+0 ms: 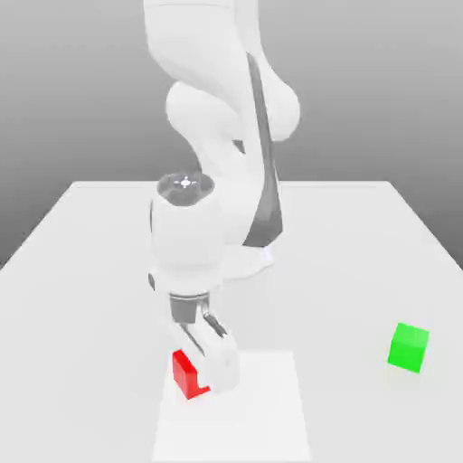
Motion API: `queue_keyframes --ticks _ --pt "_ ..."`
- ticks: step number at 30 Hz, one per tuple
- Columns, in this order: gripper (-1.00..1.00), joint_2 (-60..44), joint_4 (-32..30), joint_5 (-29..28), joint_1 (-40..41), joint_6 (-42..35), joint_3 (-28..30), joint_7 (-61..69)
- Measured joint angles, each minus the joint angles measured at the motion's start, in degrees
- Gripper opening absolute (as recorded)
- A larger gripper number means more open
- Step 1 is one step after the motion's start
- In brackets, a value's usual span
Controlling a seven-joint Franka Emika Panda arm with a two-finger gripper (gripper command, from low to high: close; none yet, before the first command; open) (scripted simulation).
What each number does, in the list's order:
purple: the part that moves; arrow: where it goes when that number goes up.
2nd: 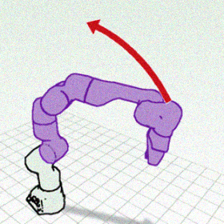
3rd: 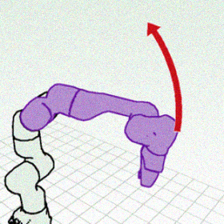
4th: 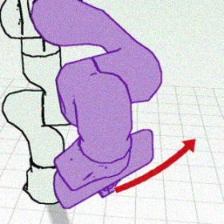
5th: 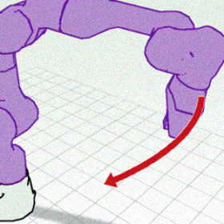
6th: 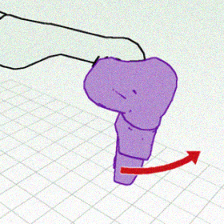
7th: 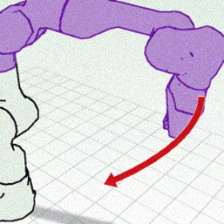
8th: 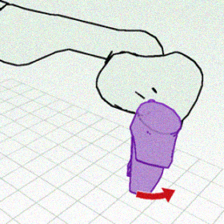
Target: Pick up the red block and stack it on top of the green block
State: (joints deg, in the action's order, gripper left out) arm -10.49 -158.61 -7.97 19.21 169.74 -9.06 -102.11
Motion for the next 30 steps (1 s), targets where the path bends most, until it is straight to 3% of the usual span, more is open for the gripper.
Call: queue_keyframes --ticks 15,19,25,30 --pt "-1.0 10.69 -1.89 8.58 1.68 -9.83 -3.82 7.46" --pt "-1.0 9.83 -0.93 9.76 5.32 -12.25 -11.81 12.98" --pt "-1.0 9.21 1.67 10.35 -11.05 -15.98 -22.51 23.08" --pt "-1.0 11.22 4.74 10.57 -24.6 -18.24 -27.82 34.46"
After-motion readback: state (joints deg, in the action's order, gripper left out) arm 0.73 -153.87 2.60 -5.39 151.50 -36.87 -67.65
